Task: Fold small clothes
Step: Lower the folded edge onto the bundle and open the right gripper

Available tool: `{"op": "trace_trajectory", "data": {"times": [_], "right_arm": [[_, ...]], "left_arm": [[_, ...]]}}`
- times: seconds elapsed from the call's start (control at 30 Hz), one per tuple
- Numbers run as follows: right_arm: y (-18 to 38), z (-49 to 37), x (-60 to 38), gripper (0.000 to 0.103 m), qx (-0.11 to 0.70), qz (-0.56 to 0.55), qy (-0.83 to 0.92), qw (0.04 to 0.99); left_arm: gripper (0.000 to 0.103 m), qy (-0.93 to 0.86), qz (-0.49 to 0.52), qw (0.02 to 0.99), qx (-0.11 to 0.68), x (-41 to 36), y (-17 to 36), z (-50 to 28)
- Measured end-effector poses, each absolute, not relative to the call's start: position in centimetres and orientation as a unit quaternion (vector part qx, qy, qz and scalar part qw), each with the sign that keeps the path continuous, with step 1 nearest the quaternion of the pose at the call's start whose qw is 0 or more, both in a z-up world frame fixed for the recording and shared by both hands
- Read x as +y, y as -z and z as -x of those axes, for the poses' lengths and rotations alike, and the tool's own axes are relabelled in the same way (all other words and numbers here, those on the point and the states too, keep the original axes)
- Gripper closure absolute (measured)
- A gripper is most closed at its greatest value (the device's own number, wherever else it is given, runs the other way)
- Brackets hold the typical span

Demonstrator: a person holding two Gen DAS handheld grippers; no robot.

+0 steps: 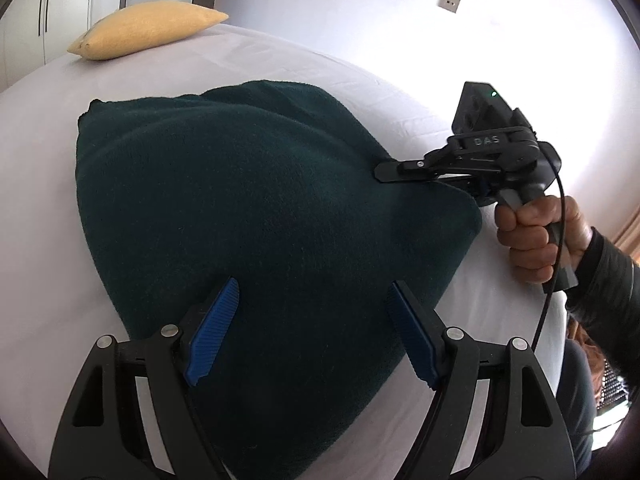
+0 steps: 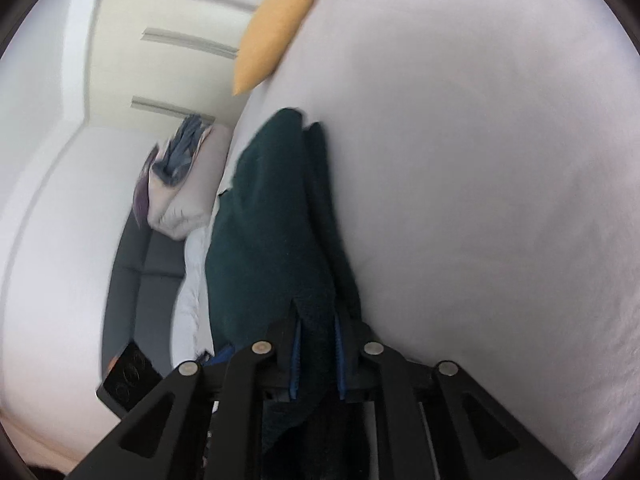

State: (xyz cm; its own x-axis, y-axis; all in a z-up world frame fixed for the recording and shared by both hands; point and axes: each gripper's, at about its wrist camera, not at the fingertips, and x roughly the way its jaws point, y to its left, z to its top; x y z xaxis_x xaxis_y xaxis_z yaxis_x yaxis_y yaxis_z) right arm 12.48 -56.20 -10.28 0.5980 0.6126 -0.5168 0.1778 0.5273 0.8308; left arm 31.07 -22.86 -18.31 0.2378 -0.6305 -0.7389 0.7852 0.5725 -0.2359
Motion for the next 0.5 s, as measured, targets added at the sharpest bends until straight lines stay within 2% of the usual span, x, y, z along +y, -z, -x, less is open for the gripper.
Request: {"op": "trace_trajectory", "data": {"times": [0.03, 0.07, 0.1, 0.17, 0.3, 0.4, 0.5], "right_arm": [[9.8, -12.5, -56.0, 0.087, 0.43, -0.457, -0.141, 0.765], [9.0, -12.2, -56.1, 0.079, 0.436, -0.449, -0.132, 0.768], [8.2, -11.8, -56.2, 0.078, 0.435, -0.441, -0.124, 0.775], [5.7, -10.3, -56.5, 0.066, 0.426, -0.408, -0.079, 0.804], [0.6, -8.2, -55.9, 0.066, 0.379, -0.372, -0.078, 0.844], [-0.3, -9.4, -53.6, 0.067, 0.377, -0.377, -0.141, 0.834], [2.9, -11.4, -51.8, 0.081, 0.42, -0.379, -0.156, 0.809]], "left_arm": [[0.027, 0.454, -0.084, 0.78, 0.421, -22.5, 17.9, -31.1], [0.027, 0.454, -0.08, 0.781, 0.422, -22.3, 17.6, -31.1], [0.027, 0.452, -0.077, 0.782, 0.421, -22.2, 17.2, -31.0], [0.027, 0.45, -0.075, 0.788, 0.414, -21.5, 16.1, -30.7], [0.027, 0.446, -0.059, 0.806, 0.386, -19.9, 13.9, -31.5], [0.027, 0.418, -0.036, 0.814, 0.402, -19.7, 13.9, -34.5], [0.027, 0.399, -0.01, 0.812, 0.426, -20.0, 14.6, -37.9]]}}
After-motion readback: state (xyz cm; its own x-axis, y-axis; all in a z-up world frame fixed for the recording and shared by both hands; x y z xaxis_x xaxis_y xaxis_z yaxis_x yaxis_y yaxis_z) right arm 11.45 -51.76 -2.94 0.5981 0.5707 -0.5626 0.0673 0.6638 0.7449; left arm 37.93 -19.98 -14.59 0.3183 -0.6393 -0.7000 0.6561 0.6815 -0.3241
